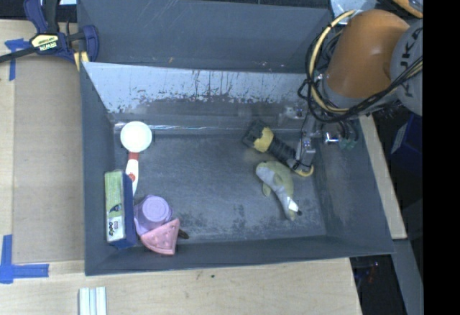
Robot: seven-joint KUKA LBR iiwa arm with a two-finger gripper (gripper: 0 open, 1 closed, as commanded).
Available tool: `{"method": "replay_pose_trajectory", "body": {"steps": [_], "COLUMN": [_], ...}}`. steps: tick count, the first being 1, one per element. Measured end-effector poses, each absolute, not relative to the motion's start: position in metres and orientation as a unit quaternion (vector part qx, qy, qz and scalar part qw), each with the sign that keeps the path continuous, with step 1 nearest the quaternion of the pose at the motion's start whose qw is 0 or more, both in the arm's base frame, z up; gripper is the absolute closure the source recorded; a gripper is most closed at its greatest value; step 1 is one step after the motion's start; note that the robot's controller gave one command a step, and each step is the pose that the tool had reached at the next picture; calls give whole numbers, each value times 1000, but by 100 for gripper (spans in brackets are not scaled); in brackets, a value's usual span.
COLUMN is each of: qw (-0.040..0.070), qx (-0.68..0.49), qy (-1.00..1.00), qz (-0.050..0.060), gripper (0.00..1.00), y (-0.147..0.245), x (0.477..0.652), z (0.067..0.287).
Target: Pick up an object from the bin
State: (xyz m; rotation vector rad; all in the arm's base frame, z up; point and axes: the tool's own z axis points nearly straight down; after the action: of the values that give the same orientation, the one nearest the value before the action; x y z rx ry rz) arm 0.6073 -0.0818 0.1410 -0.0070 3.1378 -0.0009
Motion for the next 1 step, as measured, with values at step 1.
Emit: {"method": "replay_pose_trajectory", "body": {"steps": [1], "qw": [2], "qx": [-2], "qy": [1000], "qz": [0], "gripper": [0], "y": [-82], "x": [607], "z": [141]}}
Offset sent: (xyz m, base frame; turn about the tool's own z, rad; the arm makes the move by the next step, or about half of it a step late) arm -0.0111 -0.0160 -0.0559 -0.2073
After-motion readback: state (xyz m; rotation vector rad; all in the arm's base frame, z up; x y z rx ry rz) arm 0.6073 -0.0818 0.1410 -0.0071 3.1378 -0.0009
